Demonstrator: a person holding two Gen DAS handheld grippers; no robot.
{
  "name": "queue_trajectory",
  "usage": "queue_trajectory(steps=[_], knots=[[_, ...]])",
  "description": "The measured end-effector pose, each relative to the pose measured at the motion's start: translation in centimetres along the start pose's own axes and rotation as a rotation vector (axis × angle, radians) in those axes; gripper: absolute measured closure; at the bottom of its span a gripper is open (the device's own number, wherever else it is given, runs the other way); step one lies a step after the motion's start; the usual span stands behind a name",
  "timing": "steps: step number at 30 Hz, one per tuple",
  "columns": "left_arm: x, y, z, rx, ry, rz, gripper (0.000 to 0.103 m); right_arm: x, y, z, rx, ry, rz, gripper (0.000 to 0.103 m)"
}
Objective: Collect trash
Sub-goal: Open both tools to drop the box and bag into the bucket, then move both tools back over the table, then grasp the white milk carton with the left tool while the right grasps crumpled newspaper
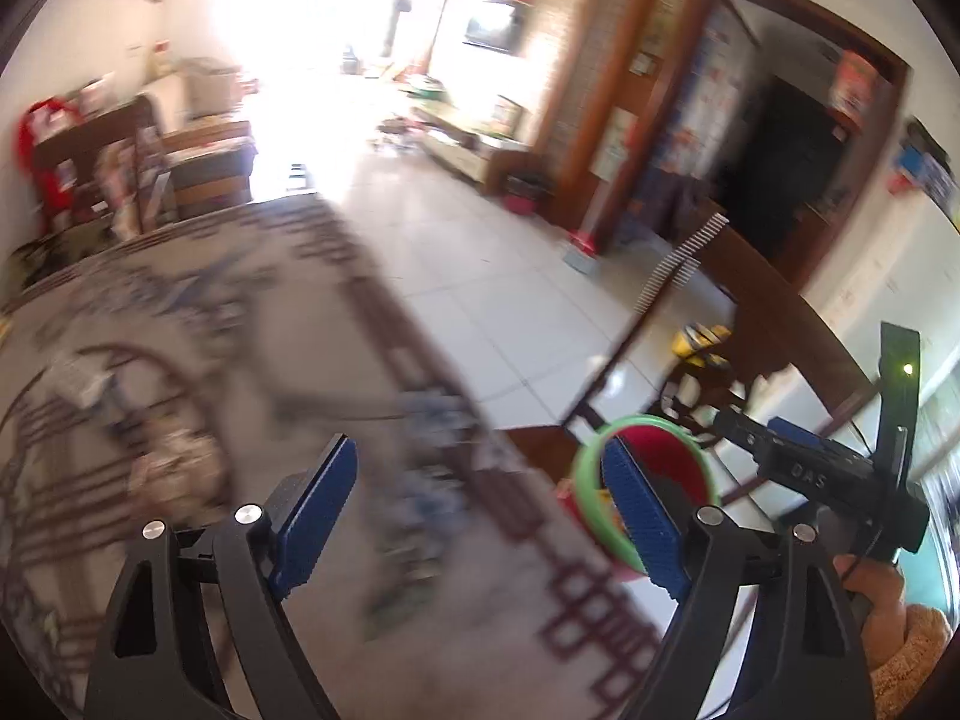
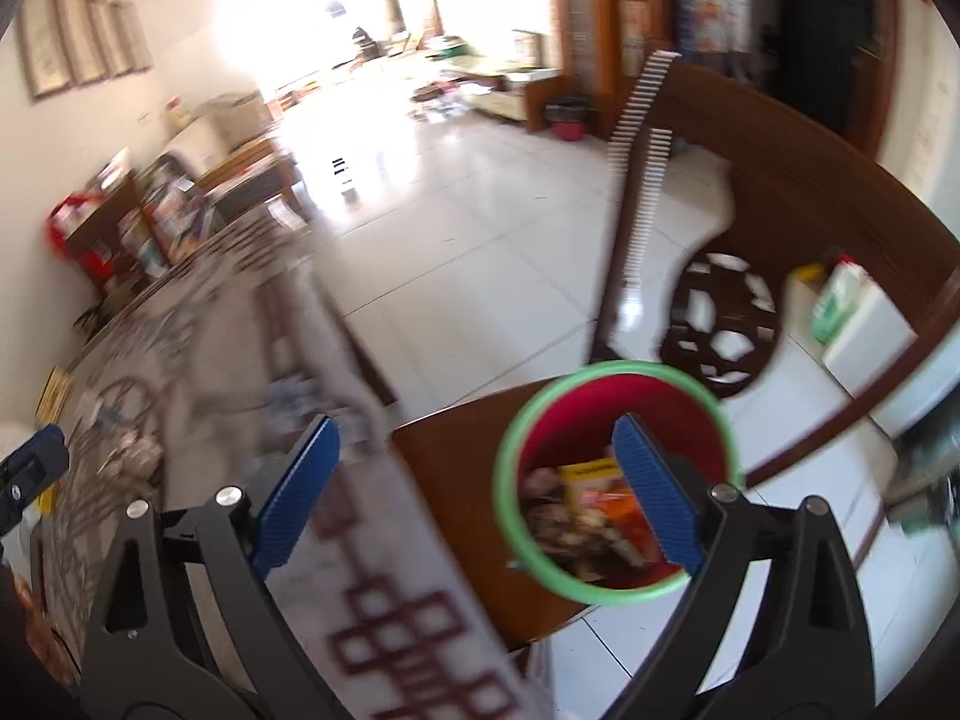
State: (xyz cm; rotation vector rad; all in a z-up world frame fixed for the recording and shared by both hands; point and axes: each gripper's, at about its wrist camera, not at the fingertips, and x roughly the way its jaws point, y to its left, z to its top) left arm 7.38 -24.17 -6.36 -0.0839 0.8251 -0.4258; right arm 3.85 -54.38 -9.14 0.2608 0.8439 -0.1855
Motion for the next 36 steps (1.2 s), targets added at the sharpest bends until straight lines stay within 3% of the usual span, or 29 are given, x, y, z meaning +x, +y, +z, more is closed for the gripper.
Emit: queue_trajectory(steps=[5,9,13,17,19,20,21,23,24,29,36], knots=[[-4.3,10.4,-1.5,-0.189,-0.016,0.151,0.023,3.2,11.5,-1.1,-0.147,0.092,0.174,0.012],[-8.3,17.3,-1.6,-0.268,-0.072,0.269,0.023,6.1,21.4,-2.1,-0.266,0.167,0.312,0.012],[-11.2,23.0,-1.0,-0.341,-0.090,0.348,0.023,9.5,29.9,-4.0,-0.389,0.257,0.366,0.011],[-12.3,26.3,-1.5,-0.389,-0.121,0.379,0.023,13.6,34.6,-5.6,-0.404,0.345,0.346,0.011],[-11.8,27.3,-1.5,-0.407,-0.114,0.367,0.023,15.9,36.0,-6.1,-0.395,0.401,0.323,0.013],[-11.3,27.6,-1.4,-0.411,-0.109,0.359,0.023,16.9,36.5,-6.4,-0.398,0.427,0.322,0.029],[-10.8,27.9,-1.2,-0.414,-0.105,0.350,0.023,17.5,36.7,-6.6,-0.396,0.440,0.327,0.038],[-8.9,28.3,-0.5,-0.419,-0.094,0.333,0.023,17.2,36.3,-6.4,-0.367,0.440,0.360,0.053],[-8.0,28.6,-0.3,-0.425,-0.089,0.326,0.023,16.7,36.2,-6.4,-0.372,0.435,0.364,0.056],[-1.0,31.7,1.2,-0.567,-0.036,0.278,0.023,13.3,33.2,-6.2,-0.406,0.367,0.341,0.058],[8.1,35.3,2.6,-0.760,0.009,0.339,0.024,11.1,28.4,-5.7,-0.352,0.346,0.281,0.058]])
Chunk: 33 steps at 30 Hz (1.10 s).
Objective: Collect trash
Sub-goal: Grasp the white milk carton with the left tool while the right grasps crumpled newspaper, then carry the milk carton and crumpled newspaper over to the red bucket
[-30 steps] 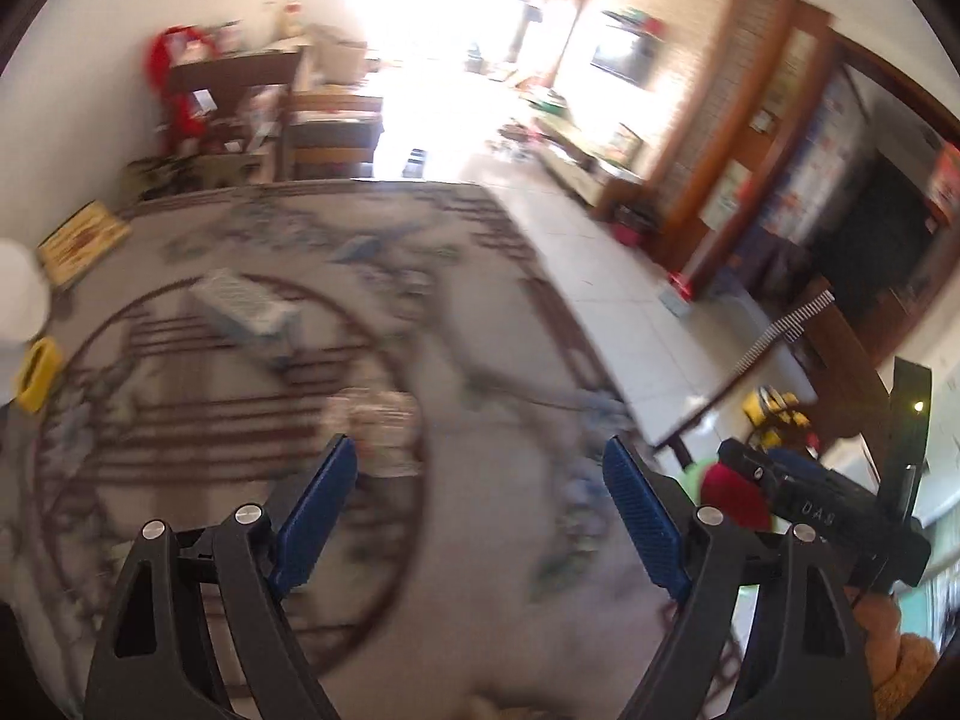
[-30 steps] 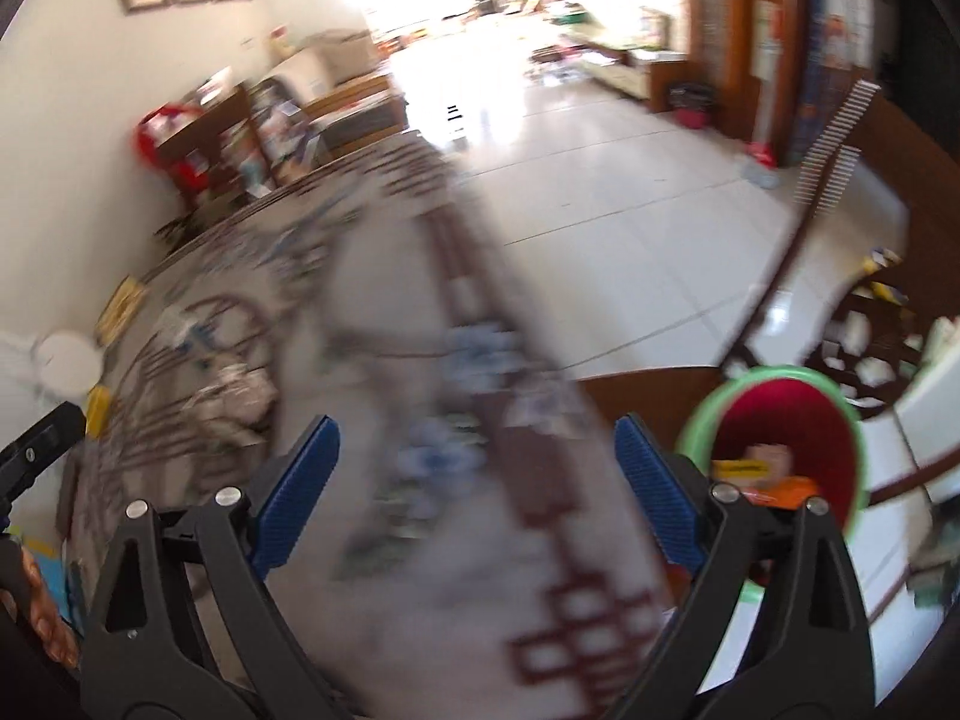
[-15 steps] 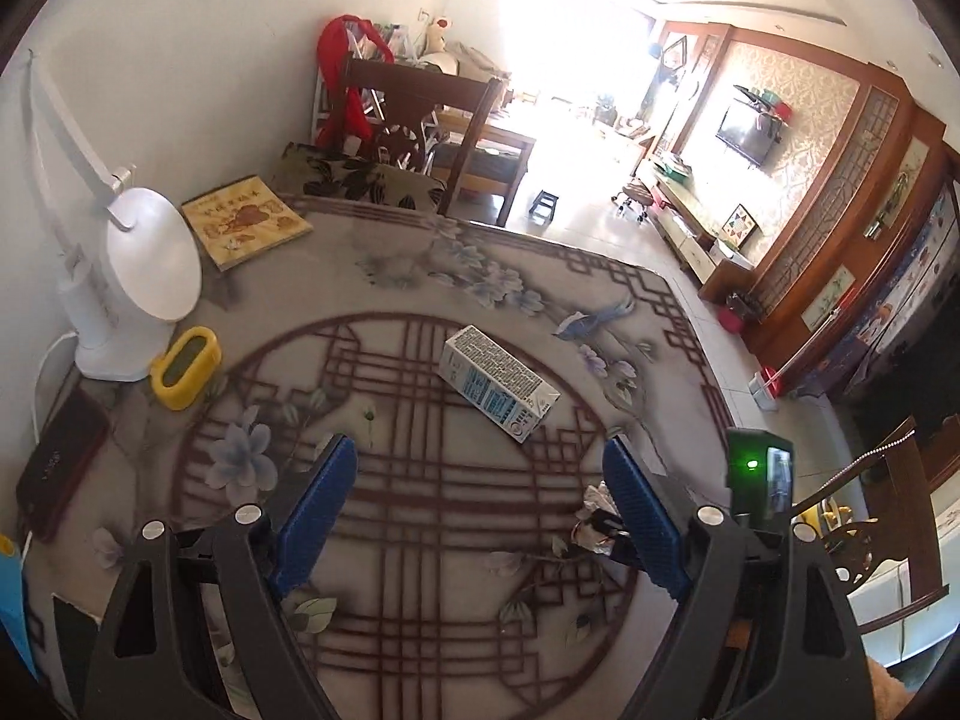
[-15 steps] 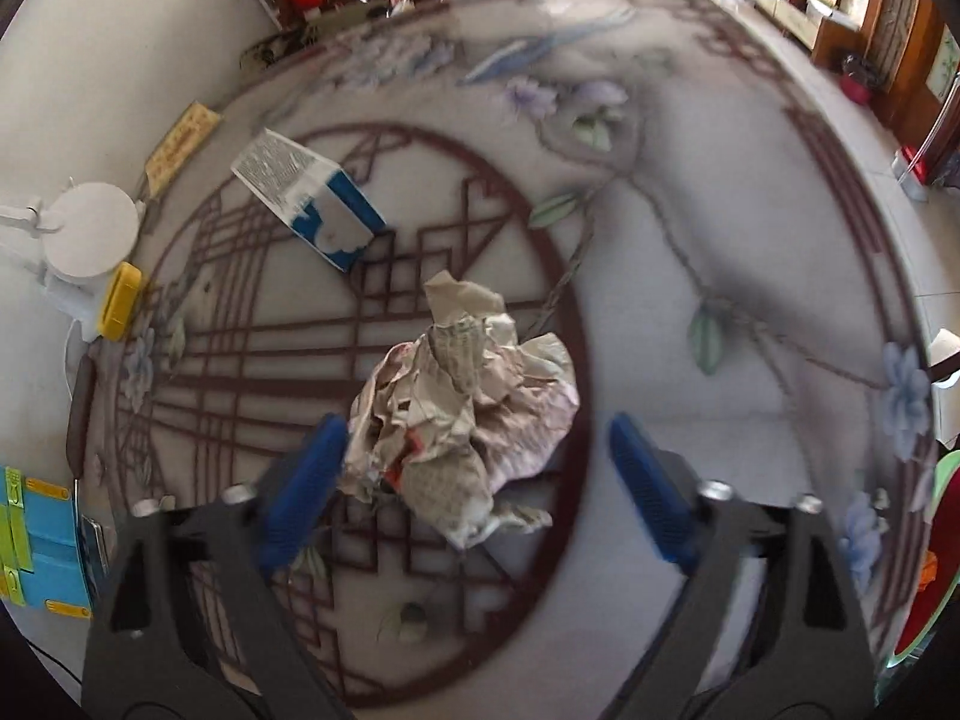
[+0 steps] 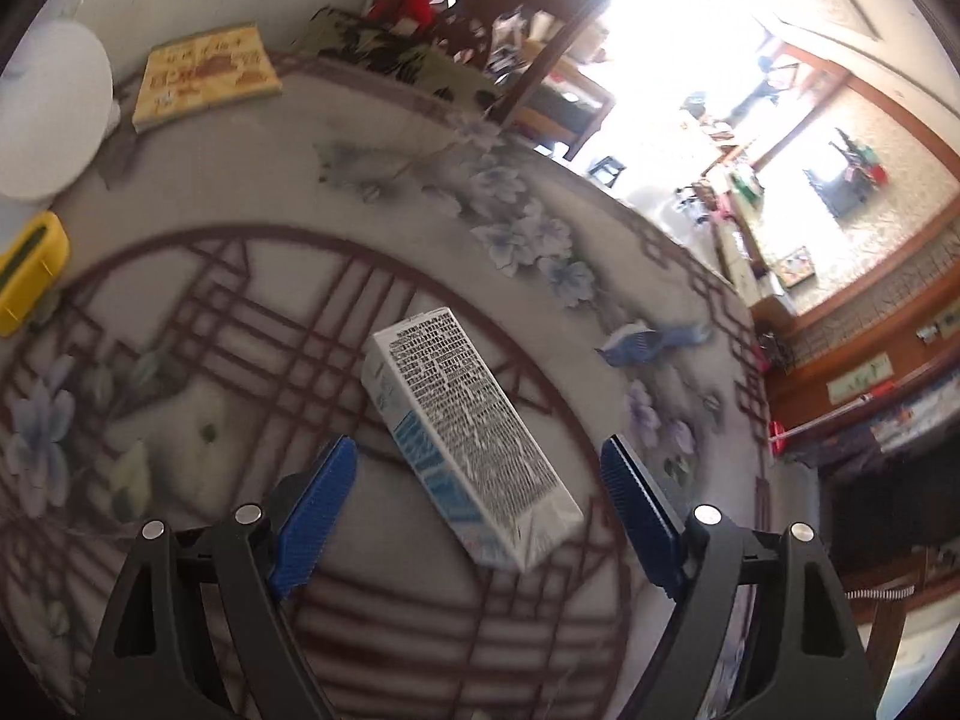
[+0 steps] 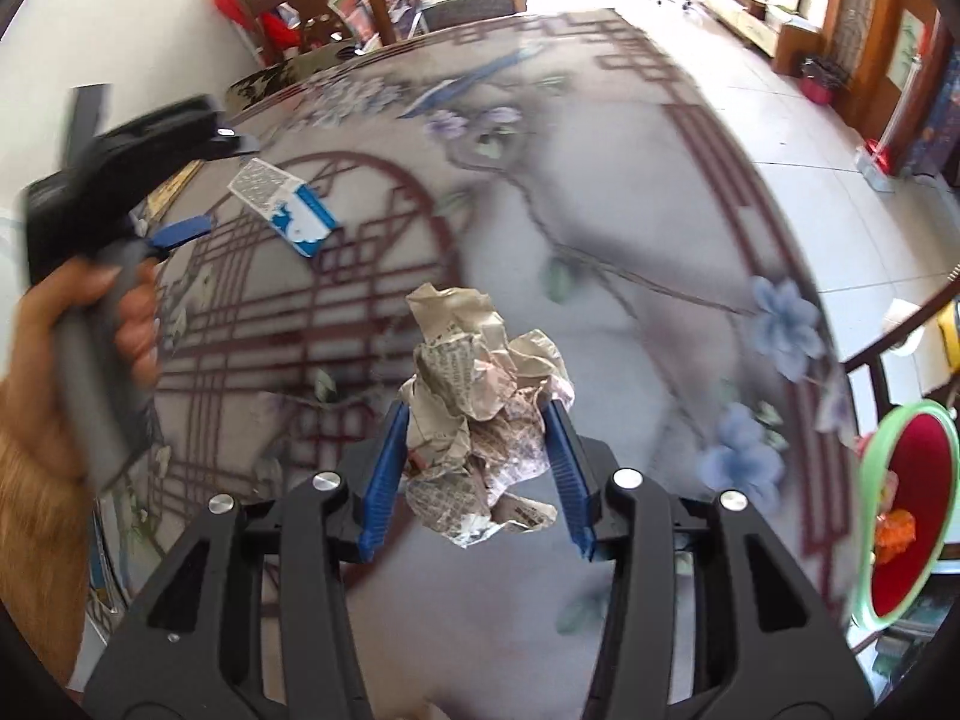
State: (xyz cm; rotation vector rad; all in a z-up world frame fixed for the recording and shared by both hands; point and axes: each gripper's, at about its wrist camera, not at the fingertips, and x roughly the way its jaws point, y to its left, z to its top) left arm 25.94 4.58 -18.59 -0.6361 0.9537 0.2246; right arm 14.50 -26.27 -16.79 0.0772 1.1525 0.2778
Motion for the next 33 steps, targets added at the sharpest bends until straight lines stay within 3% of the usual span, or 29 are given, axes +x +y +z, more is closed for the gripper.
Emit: queue_trajectory(steps=[3,4,6,10,18,24,33], knots=[[2.8,0.3,0.1,-0.081,0.059,0.015,0.025,-0.6,-0.6,-0.3,0.005,-0.011,-0.017,0.057],[3.6,0.5,0.0,-0.096,0.082,0.021,0.035,-0.7,-0.7,-0.3,0.004,-0.015,-0.021,0.057],[4.1,0.6,-0.4,-0.086,0.100,0.007,0.042,-1.0,-0.8,0.0,-0.003,-0.029,-0.030,0.057],[2.4,-0.2,-0.9,0.026,0.081,-0.016,0.067,-1.9,0.0,0.6,-0.053,-0.068,-0.064,0.056],[-3.2,-0.6,-3.5,0.204,0.048,-0.090,0.069,-4.3,1.0,0.1,-0.063,-0.122,-0.072,0.056],[-9.1,-1.0,-7.7,0.344,0.015,-0.125,0.069,-7.2,1.8,-1.1,-0.063,-0.181,-0.076,0.056],[-15.3,-1.4,-12.5,0.427,-0.006,-0.185,0.069,-11.8,2.2,-4.0,-0.034,-0.266,-0.082,0.056]])
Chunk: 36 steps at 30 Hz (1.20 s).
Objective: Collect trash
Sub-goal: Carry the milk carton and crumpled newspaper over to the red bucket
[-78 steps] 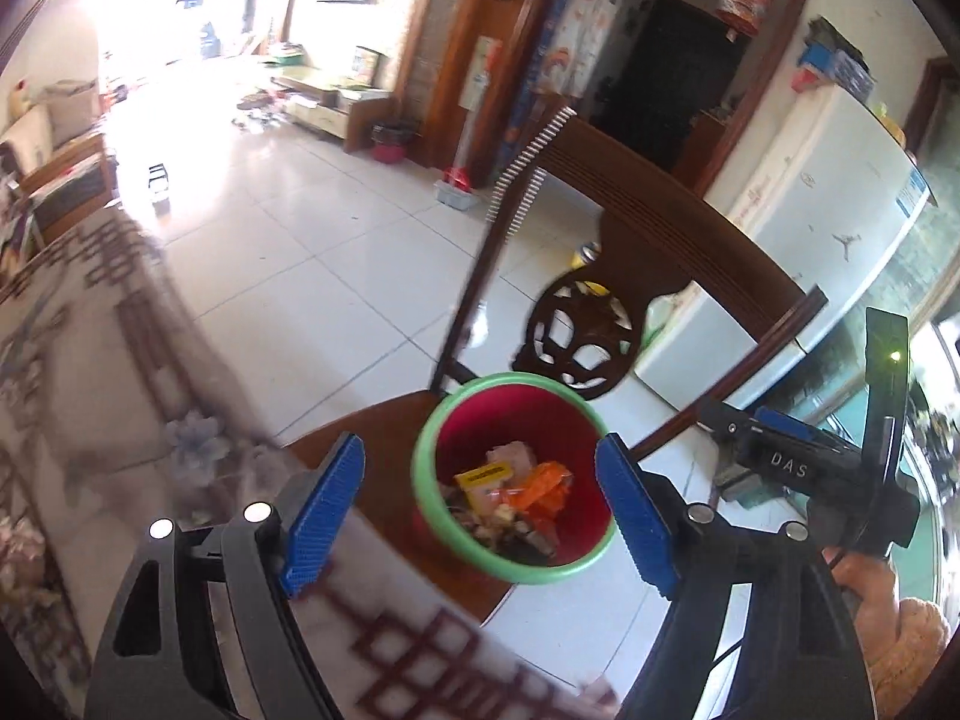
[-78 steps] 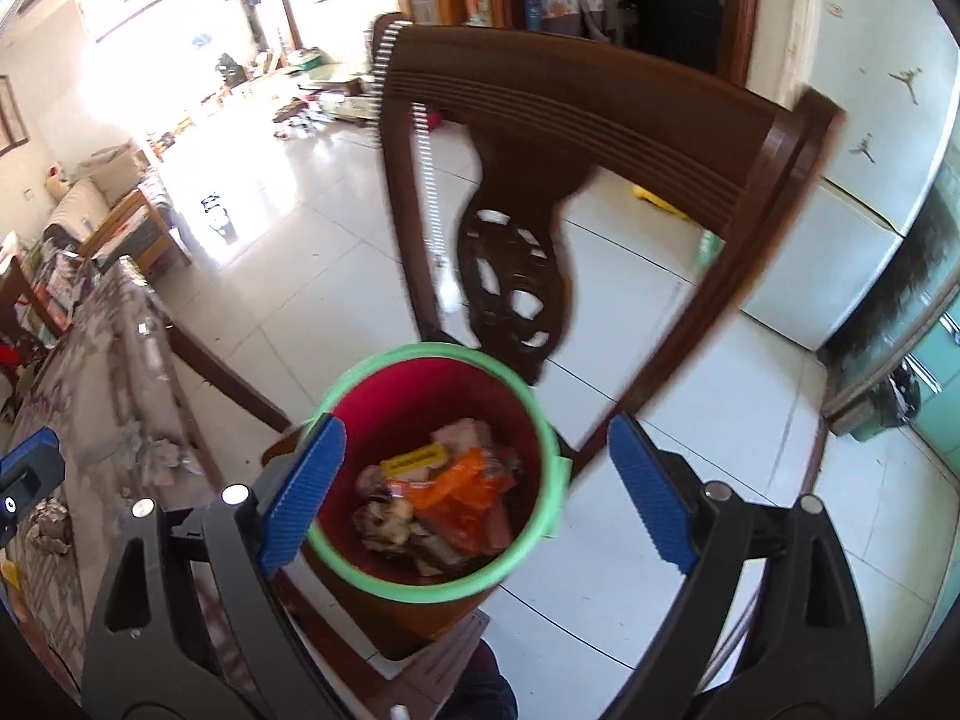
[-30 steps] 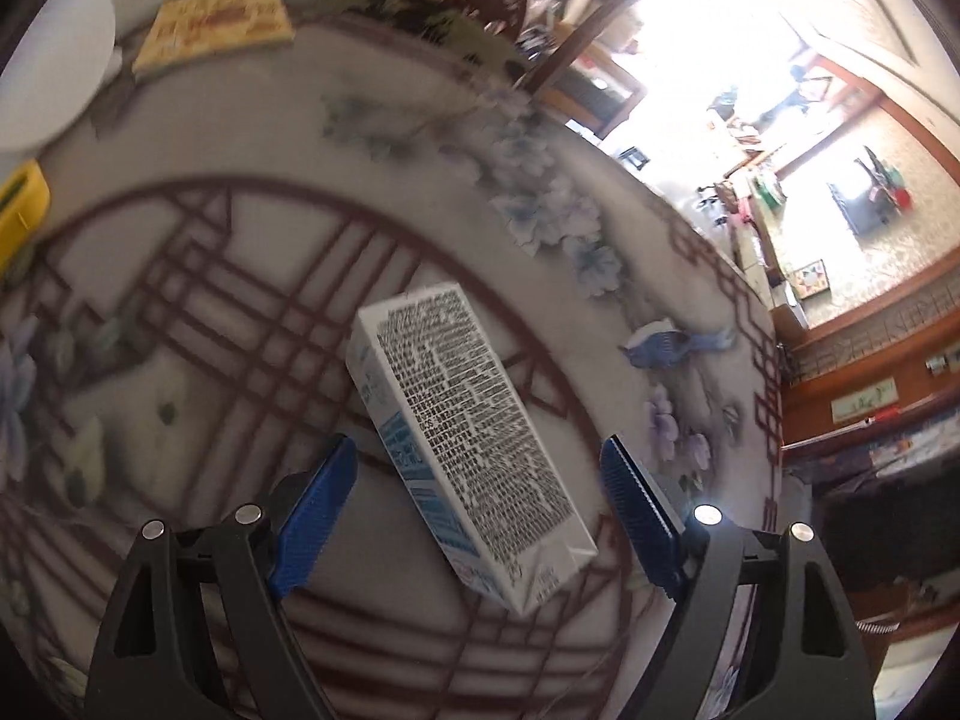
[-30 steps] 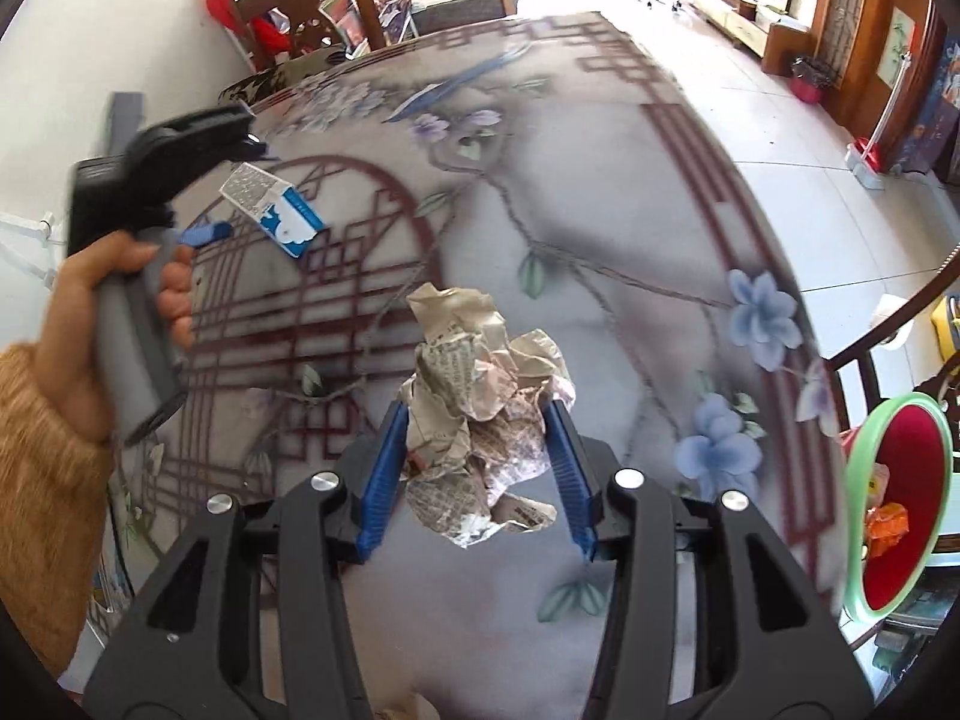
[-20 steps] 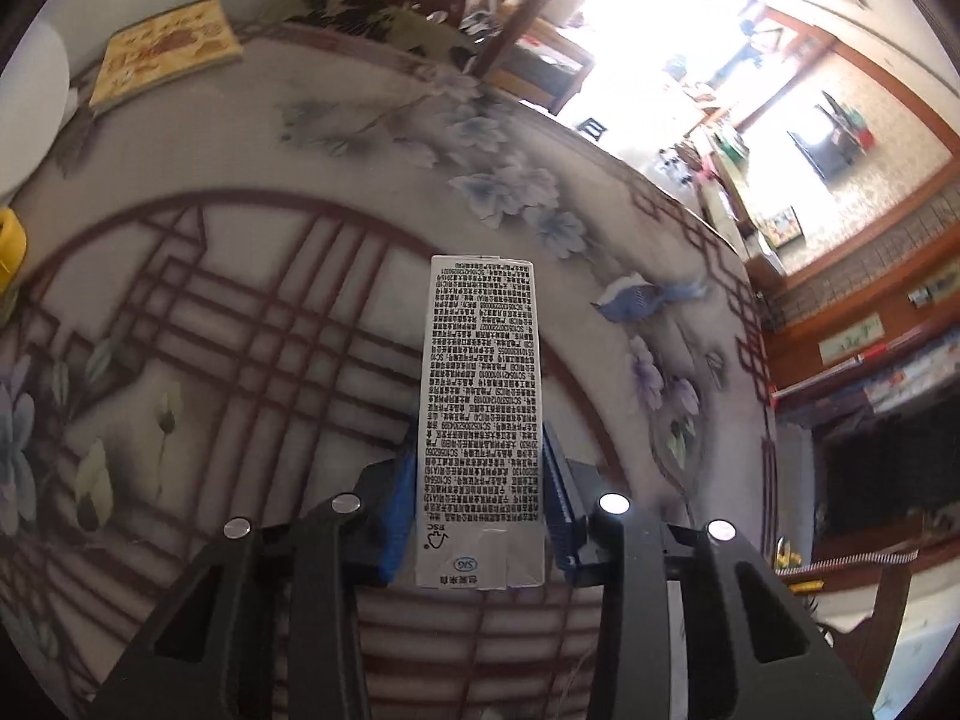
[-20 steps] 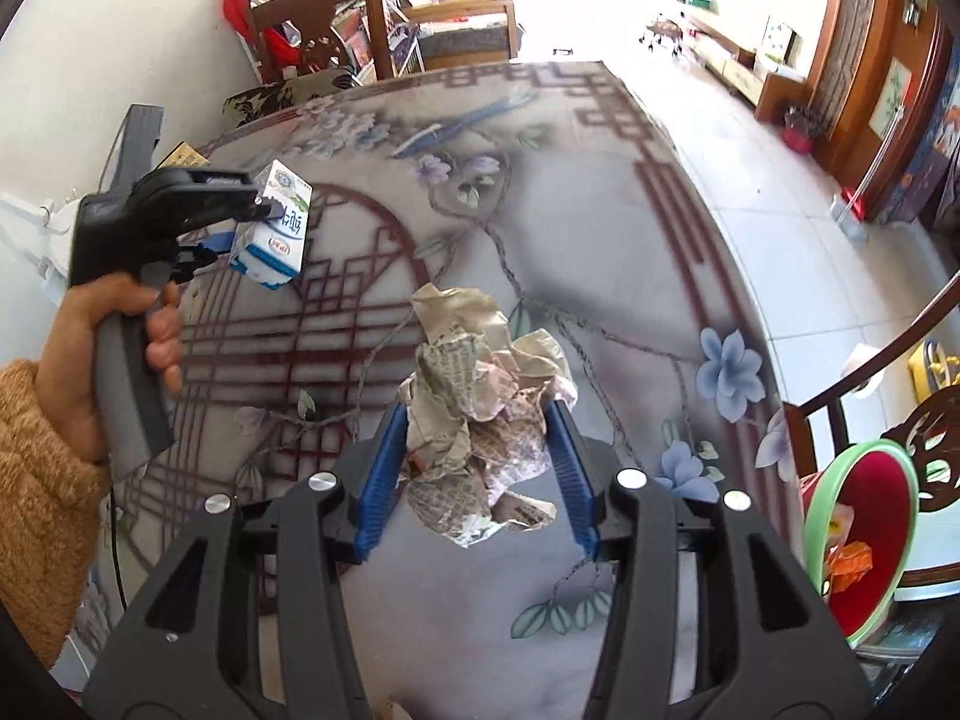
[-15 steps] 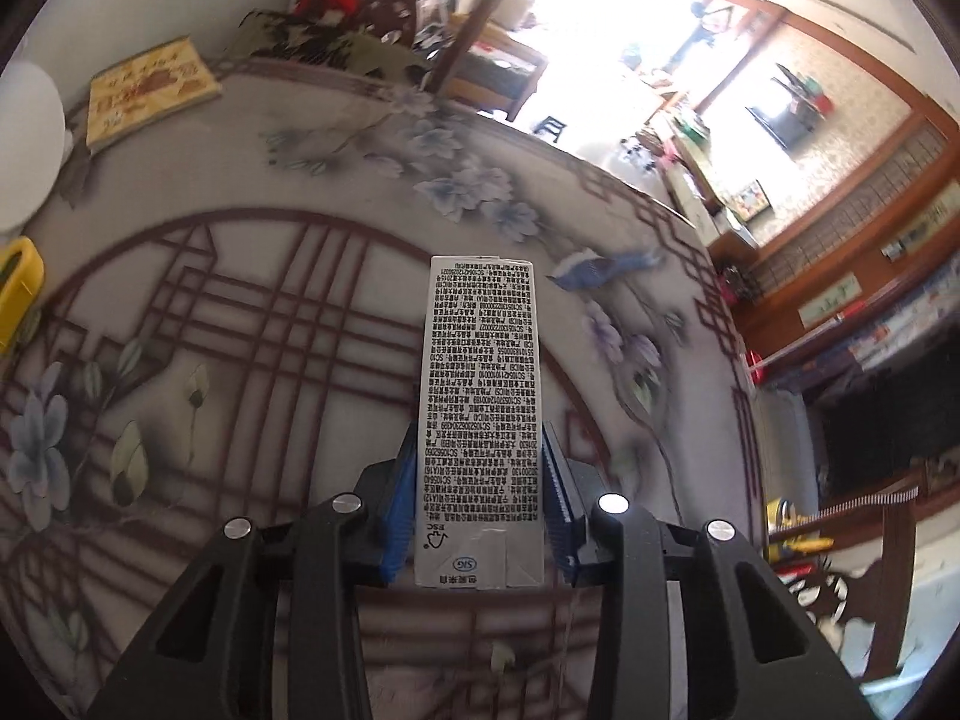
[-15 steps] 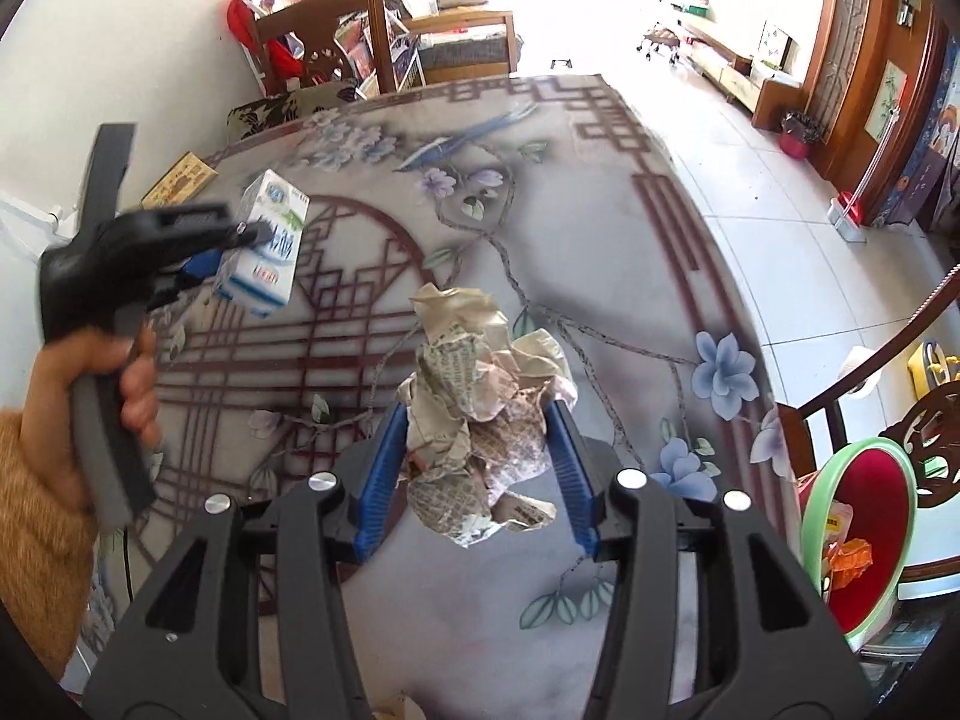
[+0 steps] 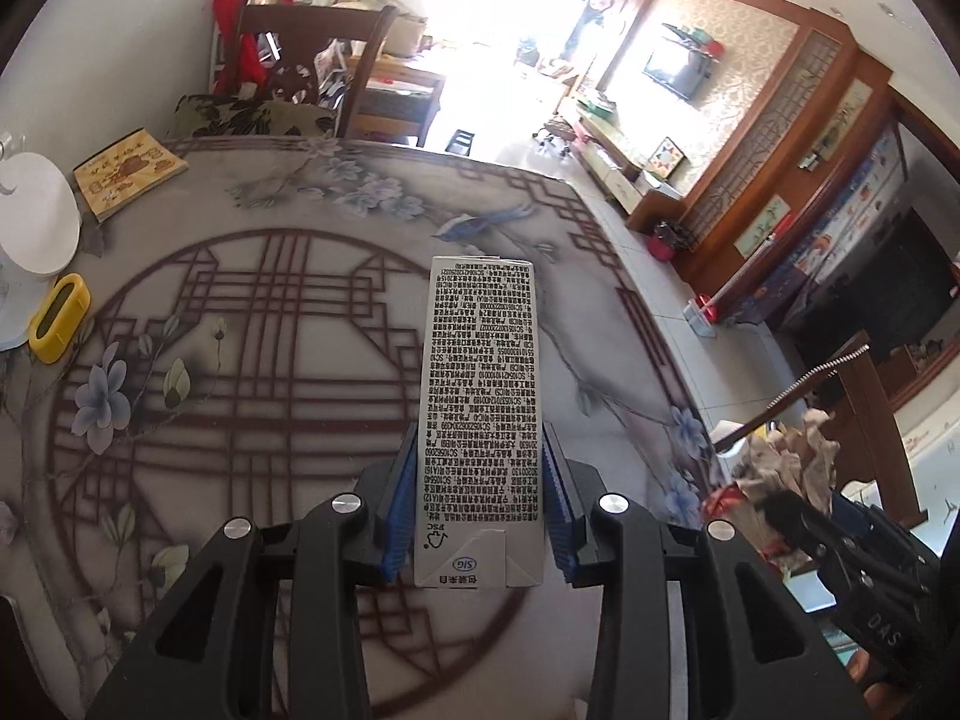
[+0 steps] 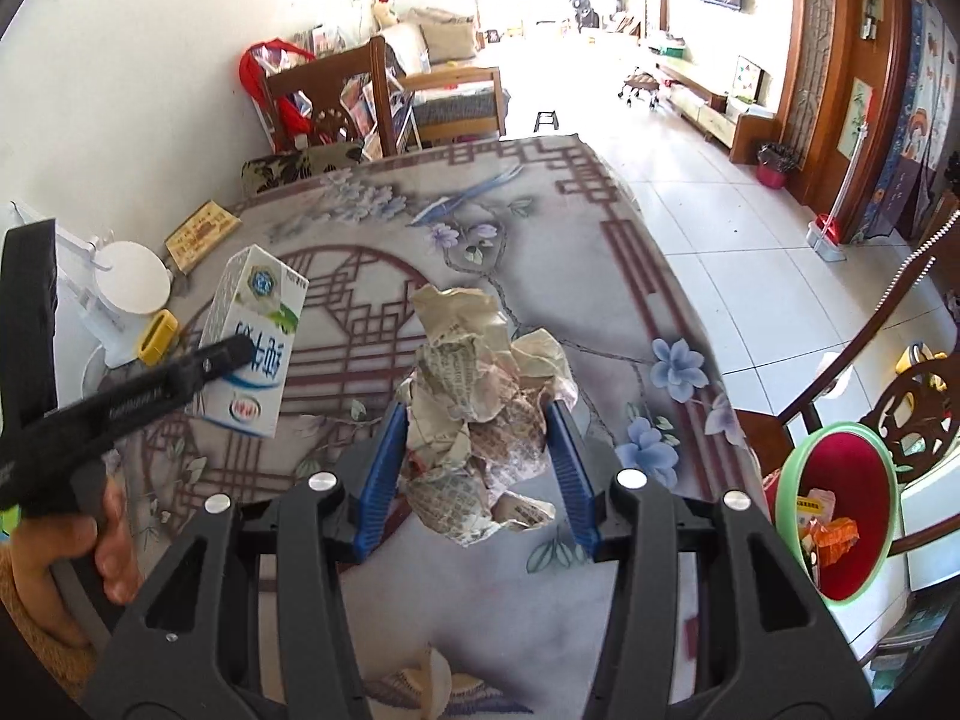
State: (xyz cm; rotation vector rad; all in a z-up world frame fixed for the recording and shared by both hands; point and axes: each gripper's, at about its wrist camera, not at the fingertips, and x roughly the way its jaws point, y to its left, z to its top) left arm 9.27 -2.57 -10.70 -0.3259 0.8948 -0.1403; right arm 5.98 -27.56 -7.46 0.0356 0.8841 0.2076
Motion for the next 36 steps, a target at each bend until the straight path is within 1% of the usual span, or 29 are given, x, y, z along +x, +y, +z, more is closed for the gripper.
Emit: queue_trajectory(steps=[7,11,19,26,29,32,36], knots=[[-2.7,-3.0,-1.0,0.062,-0.038,-0.052,0.069,-3.2,-1.0,-0.9,0.036,-0.060,-0.023,0.056],[-3.3,-4.7,-1.4,0.087,-0.051,-0.069,0.069,-4.6,-2.0,-1.4,0.059,-0.082,-0.041,0.056],[-2.8,-7.8,-1.8,0.117,-0.046,-0.079,0.069,-6.0,-6.4,-2.5,0.154,-0.101,-0.070,0.056],[-2.0,-11.3,-1.9,0.161,-0.049,-0.124,0.069,-7.7,-10.3,-2.4,0.202,-0.126,-0.151,0.056],[-1.8,-12.6,-2.3,0.179,-0.049,-0.126,0.069,-8.1,-11.9,-2.7,0.218,-0.132,-0.173,0.056],[-1.2,-13.9,-2.4,0.182,-0.038,-0.129,0.069,-8.4,-13.5,-2.8,0.232,-0.134,-0.181,0.056],[-1.1,-15.9,-2.4,0.202,-0.051,-0.128,0.069,-8.8,-15.1,-2.8,0.240,-0.140,-0.187,0.056]])
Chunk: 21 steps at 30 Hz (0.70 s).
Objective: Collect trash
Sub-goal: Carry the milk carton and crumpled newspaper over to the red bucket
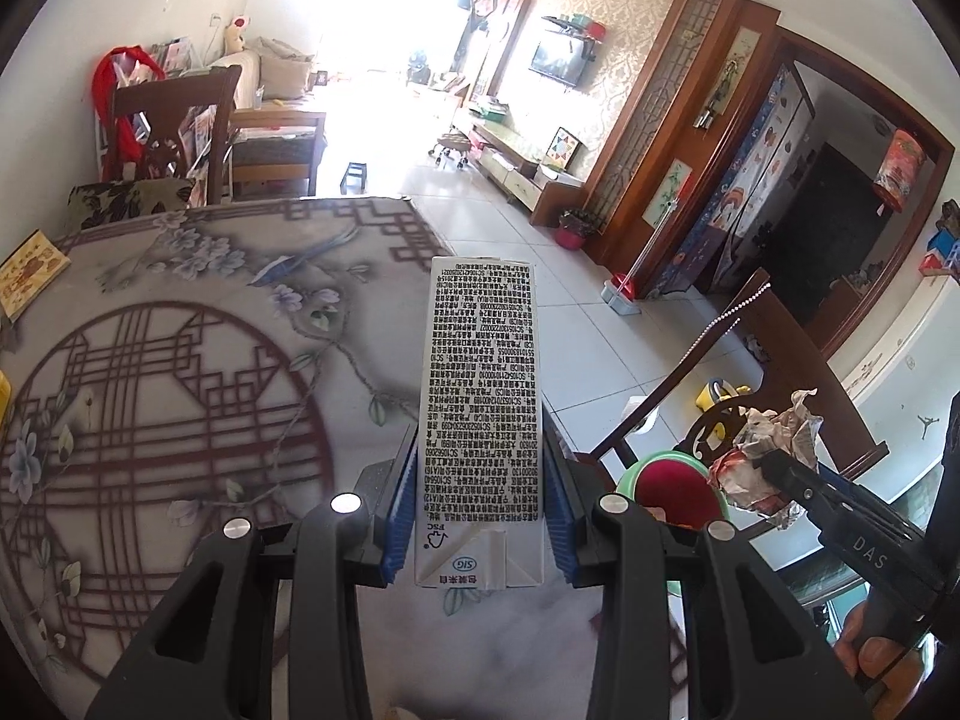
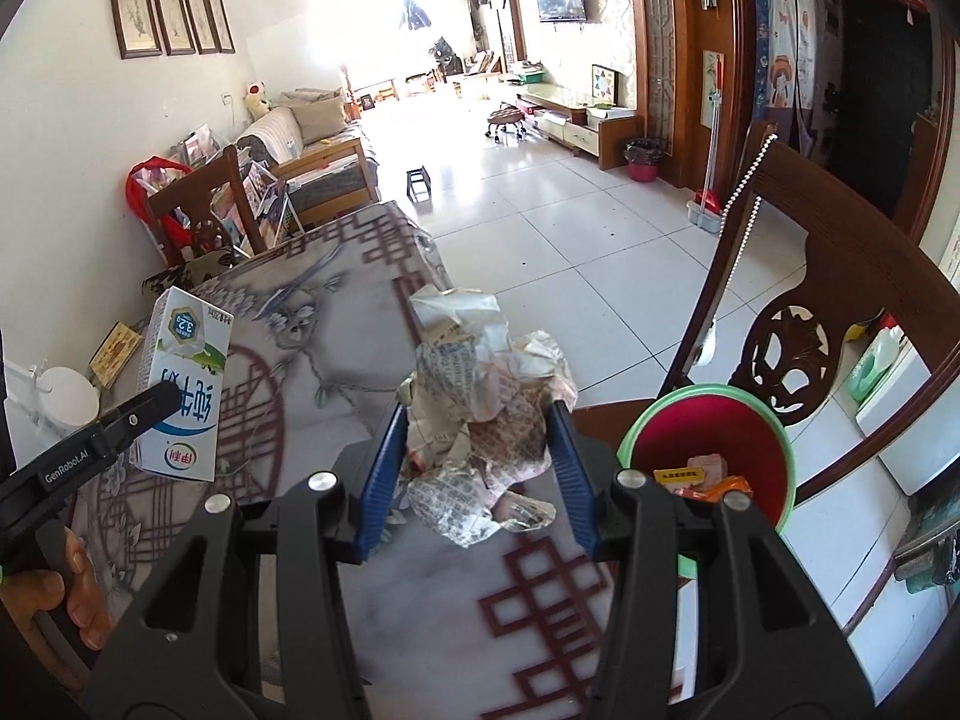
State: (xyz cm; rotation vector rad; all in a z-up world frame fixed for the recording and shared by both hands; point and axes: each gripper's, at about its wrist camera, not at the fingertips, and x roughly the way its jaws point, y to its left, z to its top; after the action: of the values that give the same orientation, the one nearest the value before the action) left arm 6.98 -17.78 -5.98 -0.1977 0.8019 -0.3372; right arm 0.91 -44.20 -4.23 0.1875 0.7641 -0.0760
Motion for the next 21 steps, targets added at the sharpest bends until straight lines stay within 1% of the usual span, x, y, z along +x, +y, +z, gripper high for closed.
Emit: queue_trajectory(steps=[13,21], knots=[[3.0,-6.6,0.2,0.048,0.031,-0.004,0.069,0.9,-5.8,1.4,0.039,-0.010,0.010,0.056],[4.9,-10.3,0.1,0.084,0.054,-0.022,0.069,1.5,-9.5,1.9,0.078,-0.009,-0.004,0.056]])
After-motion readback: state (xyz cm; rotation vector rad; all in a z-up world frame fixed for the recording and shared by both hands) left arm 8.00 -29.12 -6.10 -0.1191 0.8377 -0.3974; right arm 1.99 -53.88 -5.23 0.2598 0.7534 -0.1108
